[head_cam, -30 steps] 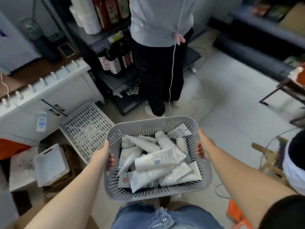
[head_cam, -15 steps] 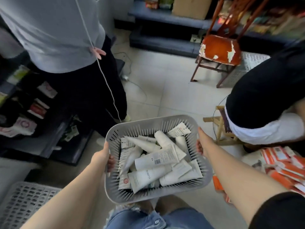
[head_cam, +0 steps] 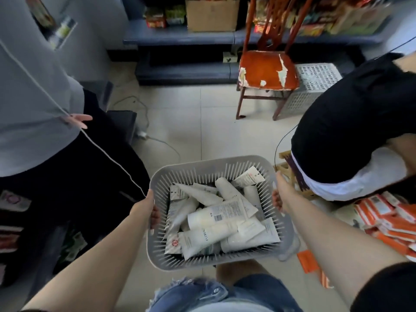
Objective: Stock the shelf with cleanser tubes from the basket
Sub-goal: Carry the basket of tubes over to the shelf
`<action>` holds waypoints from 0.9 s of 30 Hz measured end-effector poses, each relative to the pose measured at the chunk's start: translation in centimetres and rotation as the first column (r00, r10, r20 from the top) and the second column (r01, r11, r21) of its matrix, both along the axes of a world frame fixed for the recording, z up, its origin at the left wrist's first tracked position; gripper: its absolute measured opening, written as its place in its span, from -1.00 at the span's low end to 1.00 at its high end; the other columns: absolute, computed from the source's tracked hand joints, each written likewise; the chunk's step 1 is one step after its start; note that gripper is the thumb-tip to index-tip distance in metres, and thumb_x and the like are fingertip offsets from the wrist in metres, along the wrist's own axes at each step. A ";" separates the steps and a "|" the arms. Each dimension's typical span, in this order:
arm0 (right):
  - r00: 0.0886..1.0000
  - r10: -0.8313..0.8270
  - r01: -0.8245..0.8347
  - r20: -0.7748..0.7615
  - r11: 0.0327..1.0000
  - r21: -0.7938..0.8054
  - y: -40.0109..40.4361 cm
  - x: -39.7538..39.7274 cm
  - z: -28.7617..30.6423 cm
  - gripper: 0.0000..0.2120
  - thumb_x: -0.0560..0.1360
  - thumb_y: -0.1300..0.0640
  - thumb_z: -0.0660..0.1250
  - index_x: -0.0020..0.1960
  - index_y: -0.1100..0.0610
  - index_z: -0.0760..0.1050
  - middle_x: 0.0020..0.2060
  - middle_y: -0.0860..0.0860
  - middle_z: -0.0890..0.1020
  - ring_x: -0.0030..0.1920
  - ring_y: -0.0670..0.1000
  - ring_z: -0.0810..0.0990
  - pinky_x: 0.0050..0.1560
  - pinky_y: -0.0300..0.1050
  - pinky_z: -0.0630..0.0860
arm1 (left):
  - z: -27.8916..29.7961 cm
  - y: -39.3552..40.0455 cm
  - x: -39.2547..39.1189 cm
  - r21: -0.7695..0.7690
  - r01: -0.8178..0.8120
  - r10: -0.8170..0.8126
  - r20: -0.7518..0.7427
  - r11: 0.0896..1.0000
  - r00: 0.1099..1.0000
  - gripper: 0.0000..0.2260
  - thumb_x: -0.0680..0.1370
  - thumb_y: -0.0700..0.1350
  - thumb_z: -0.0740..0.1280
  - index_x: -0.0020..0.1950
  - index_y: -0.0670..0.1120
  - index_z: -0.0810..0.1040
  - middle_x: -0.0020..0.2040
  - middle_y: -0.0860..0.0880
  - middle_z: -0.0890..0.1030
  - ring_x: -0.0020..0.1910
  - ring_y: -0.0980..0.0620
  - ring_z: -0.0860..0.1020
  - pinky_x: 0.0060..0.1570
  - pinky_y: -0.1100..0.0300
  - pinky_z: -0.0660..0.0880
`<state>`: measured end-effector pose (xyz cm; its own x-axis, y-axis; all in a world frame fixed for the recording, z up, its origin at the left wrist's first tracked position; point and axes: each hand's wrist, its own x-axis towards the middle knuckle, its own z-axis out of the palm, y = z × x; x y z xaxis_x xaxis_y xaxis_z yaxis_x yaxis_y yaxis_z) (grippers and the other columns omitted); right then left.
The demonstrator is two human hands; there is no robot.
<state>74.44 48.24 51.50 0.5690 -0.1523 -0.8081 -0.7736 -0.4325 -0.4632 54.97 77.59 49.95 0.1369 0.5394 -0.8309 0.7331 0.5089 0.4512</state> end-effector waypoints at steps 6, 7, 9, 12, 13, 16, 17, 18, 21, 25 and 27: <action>1.000 -0.023 0.023 0.008 0.997 0.068 2.7 8.8 0.5 -0.44 0.47 -0.35 0.09 -0.44 0.10 0.24 -0.55 0.01 0.30 -0.54 -0.02 0.23 -0.45 -0.25 0.20 | 0.5 3.1 8.9 0.018 -0.003 0.003 0.004 1.000 1.000 -0.44 0.49 0.31 0.18 -0.34 -0.19 0.39 -0.44 -0.14 0.39 -0.53 -0.04 0.34 -0.48 0.19 0.29; 0.999 -0.042 0.040 0.018 0.995 0.087 3.2 10.1 0.7 -0.46 0.48 -0.33 0.10 -0.41 0.09 0.25 -0.53 0.00 0.29 -0.53 -0.03 0.22 -0.45 -0.26 0.18 | 0.7 3.7 10.4 0.025 -0.002 0.002 0.007 1.000 1.000 -0.44 0.49 0.31 0.18 -0.33 -0.20 0.39 -0.44 -0.14 0.39 -0.52 -0.05 0.35 -0.48 0.18 0.31; 0.998 -0.061 0.059 0.017 0.993 0.105 4.0 12.8 1.1 -0.47 0.48 -0.34 0.10 -0.40 0.08 0.25 -0.52 -0.01 0.29 -0.53 -0.04 0.21 -0.45 -0.24 0.17 | 1.0 4.8 13.5 0.042 0.006 -0.007 0.017 0.999 1.000 -0.44 0.49 0.31 0.18 -0.33 -0.20 0.39 -0.43 -0.13 0.41 -0.52 -0.05 0.36 -0.48 0.18 0.33; 0.998 -0.063 0.063 0.001 0.995 0.082 5.5 17.0 1.6 -0.42 0.44 -0.39 0.10 -0.43 0.10 0.21 -0.52 0.01 0.29 -0.53 -0.03 0.22 -0.47 -0.22 0.20 | 1.3 6.5 18.2 0.072 0.004 -0.006 0.031 0.997 1.000 -0.45 0.48 0.30 0.21 -0.35 -0.19 0.39 -0.42 -0.14 0.42 -0.51 -0.06 0.39 -0.48 0.19 0.35; 0.998 -0.061 0.060 -0.001 0.995 0.075 6.0 18.5 1.6 -0.40 0.43 -0.40 0.10 -0.44 0.11 0.22 -0.52 0.01 0.30 -0.53 -0.02 0.23 -0.47 -0.21 0.21 | 1.3 7.0 19.8 0.075 0.012 -0.014 0.026 0.997 1.000 -0.44 0.48 0.30 0.20 -0.36 -0.19 0.39 -0.42 -0.15 0.43 -0.51 -0.06 0.39 -0.48 0.19 0.36; 1.000 -0.030 0.031 -0.003 0.998 0.062 7.8 23.0 1.5 -0.40 0.45 -0.39 0.07 -0.43 0.11 0.21 -0.52 0.02 0.28 -0.52 -0.02 0.22 -0.45 -0.19 0.21 | 1.0 8.9 24.3 0.052 0.058 -0.059 0.009 0.997 0.998 -0.42 0.50 0.32 0.15 -0.39 -0.19 0.38 -0.44 -0.15 0.42 -0.56 -0.05 0.38 -0.51 0.22 0.35; 1.000 -0.019 0.019 -0.003 0.998 0.059 8.5 24.5 1.4 -0.41 0.46 -0.38 0.07 -0.43 0.11 0.20 -0.52 0.02 0.27 -0.51 -0.02 0.21 -0.45 -0.19 0.20 | 0.8 9.6 25.8 0.033 0.075 -0.075 0.010 0.997 0.997 -0.42 0.50 0.33 0.13 -0.39 -0.18 0.37 -0.44 -0.14 0.41 -0.60 -0.04 0.38 -0.54 0.25 0.35; 1.000 -0.009 0.009 -0.003 0.998 0.058 9.2 26.0 1.3 -0.41 0.47 -0.37 0.07 -0.43 0.11 0.20 -0.52 0.02 0.27 -0.51 -0.02 0.21 -0.44 -0.18 0.19 | 0.6 10.3 27.3 0.012 0.086 -0.086 0.015 0.996 0.996 -0.42 0.50 0.34 0.12 -0.39 -0.16 0.36 -0.45 -0.13 0.41 -0.64 -0.02 0.37 -0.56 0.27 0.34; 1.000 0.002 -0.002 -0.011 1.000 0.022 11.3 30.8 1.2 -0.40 0.45 -0.39 0.06 -0.44 0.12 0.21 -0.52 0.03 0.28 -0.51 -0.01 0.21 -0.43 -0.17 0.19 | 0.2 12.5 32.4 -0.025 0.095 -0.094 0.025 0.995 0.995 -0.44 0.50 0.35 0.11 -0.38 -0.13 0.34 -0.49 -0.10 0.39 -0.64 0.00 0.33 -0.52 0.26 0.30; 1.000 -0.013 0.013 -0.022 1.000 -0.011 14.0 37.6 1.4 -0.41 0.46 -0.38 0.06 -0.41 0.12 0.20 -0.50 0.04 0.28 -0.50 0.00 0.21 -0.44 -0.19 0.18 | 0.5 15.2 39.5 -0.054 0.123 -0.121 0.034 0.991 0.992 -0.42 0.50 0.35 0.09 -0.39 -0.15 0.34 -0.53 -0.10 0.37 -0.68 0.02 0.32 -0.50 0.27 0.25; 0.999 -0.023 0.023 -0.024 1.000 -0.009 15.2 41.1 1.7 -0.42 0.46 -0.37 0.07 -0.41 0.12 0.20 -0.49 0.05 0.28 -0.49 0.00 0.21 -0.44 -0.19 0.18 | 0.6 16.4 42.7 -0.049 0.123 -0.122 0.030 0.991 0.992 -0.41 0.50 0.35 0.10 -0.39 -0.16 0.36 -0.48 -0.12 0.38 -0.64 0.00 0.33 -0.51 0.26 0.26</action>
